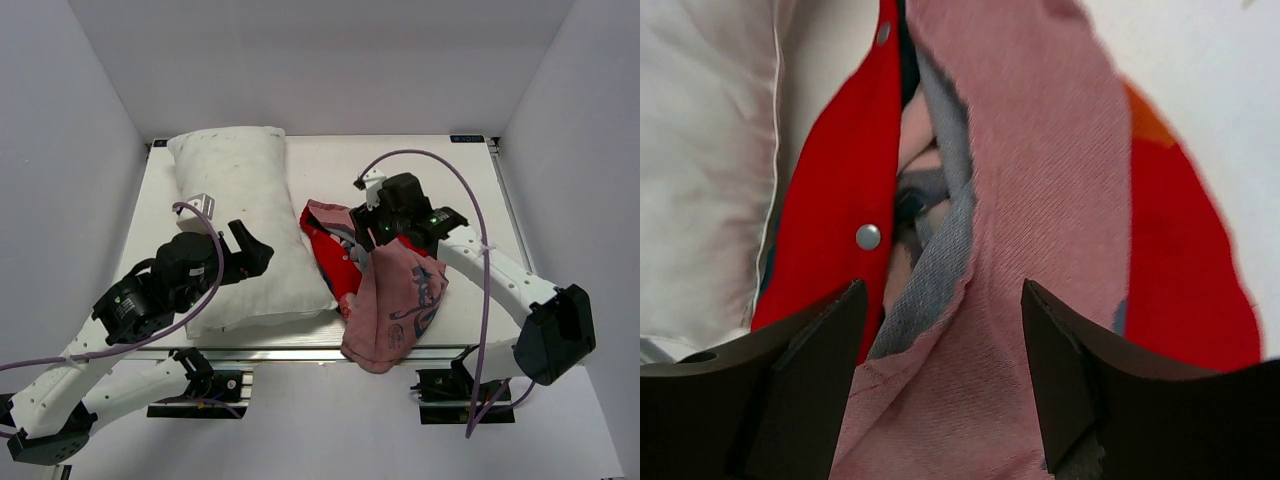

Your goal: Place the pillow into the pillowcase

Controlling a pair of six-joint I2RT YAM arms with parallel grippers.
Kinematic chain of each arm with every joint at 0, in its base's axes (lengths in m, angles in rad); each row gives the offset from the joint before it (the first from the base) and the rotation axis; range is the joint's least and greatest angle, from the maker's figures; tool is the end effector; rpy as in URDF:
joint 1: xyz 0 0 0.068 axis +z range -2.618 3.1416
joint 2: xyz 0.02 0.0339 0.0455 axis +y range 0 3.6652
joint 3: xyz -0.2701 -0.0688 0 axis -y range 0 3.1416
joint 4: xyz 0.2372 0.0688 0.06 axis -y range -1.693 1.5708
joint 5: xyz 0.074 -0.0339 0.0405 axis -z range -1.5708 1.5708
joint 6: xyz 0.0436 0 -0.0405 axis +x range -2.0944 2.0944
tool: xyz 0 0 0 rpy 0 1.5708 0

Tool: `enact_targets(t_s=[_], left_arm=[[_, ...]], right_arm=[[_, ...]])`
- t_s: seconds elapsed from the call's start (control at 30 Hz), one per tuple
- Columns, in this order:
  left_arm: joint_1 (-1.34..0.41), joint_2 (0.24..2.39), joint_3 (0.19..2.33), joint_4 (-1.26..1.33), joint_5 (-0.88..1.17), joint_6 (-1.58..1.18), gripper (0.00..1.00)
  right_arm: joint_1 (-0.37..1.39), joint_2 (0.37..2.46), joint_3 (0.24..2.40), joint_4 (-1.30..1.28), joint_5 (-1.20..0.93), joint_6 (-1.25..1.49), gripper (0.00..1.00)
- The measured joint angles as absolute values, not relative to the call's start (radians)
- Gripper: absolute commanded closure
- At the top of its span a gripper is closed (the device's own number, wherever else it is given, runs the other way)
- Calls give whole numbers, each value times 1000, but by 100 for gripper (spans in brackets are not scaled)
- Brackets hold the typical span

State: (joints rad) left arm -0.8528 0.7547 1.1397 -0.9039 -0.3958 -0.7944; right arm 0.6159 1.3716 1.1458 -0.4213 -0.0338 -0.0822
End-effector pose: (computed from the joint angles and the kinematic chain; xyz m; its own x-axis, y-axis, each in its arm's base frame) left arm 0.0914 -0.0791 0.3866 -0.5672 -0.3512 -0.7449 0.0998 0.8685 -0.4856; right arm 0.2481 0.1774 0.3127 -0.4412 -0.4128 -0.7968 -0.6378 0.7689 -0.0452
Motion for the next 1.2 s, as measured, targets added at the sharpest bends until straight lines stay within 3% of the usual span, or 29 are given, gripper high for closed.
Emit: enact_targets(t_s=[0.47,0.57,0.67,0.7,0.8,1.2], left_arm=[[-853,781,1084,-871,-339,-798,2],[-853,784,1074,-873,-337,-798,2],[-853,787,1071,-876,-337,-796,2],[-853,791,1070,-876,-337,-793,2],[-853,818,1070,-877,-336,-776,2],[-853,1155,1169,-928,-341,-487,2]], right_arm=[[618,1539,1076,-311,-34,-14,42],[618,1588,1076,-289,-16,-23,51],[614,1608,1076,-281,-2,-36,76],[610,1607,1076,-280,1,-40,90],[597,1592,1076,-266,6,-47,100],[547,1280,1123,-229,-10,-73,100]])
